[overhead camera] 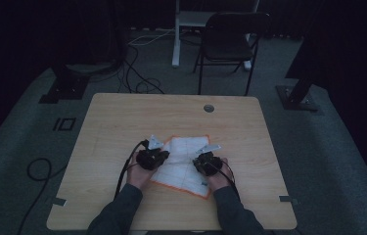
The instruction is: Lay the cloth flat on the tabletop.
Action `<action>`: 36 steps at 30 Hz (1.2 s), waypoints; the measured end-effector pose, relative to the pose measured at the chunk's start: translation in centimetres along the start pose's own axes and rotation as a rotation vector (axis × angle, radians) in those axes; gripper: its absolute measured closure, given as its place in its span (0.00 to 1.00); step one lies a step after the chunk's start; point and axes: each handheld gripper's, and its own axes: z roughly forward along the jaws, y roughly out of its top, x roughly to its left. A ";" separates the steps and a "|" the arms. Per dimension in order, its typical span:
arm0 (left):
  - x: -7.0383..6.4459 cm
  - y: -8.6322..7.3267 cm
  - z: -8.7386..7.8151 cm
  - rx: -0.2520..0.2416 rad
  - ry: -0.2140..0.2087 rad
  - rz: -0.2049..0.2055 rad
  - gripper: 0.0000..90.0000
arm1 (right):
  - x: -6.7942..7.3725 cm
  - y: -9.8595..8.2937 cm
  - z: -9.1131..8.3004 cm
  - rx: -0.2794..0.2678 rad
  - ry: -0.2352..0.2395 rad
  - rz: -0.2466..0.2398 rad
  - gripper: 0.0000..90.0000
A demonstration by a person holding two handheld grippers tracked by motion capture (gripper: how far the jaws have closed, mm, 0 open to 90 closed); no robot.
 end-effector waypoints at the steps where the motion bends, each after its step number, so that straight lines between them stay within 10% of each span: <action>1: -0.5 -0.2 0.3 0.001 -0.008 0.002 0.96 | 0.0 0.0 0.0 0.000 0.000 0.000 0.90; 14: -2.4 -0.8 -0.1 0.018 -0.102 0.064 0.84 | 0.0 0.0 0.0 0.000 -0.002 -0.001 0.90; 26: -0.8 0.7 -1.9 -0.072 -0.035 0.012 0.78 | 0.0 0.0 0.0 -0.002 -0.003 0.001 0.90; 36: 1.6 0.8 -1.6 -0.052 0.010 -0.064 0.76 | 0.0 -0.1 0.0 -0.004 -0.002 0.003 0.90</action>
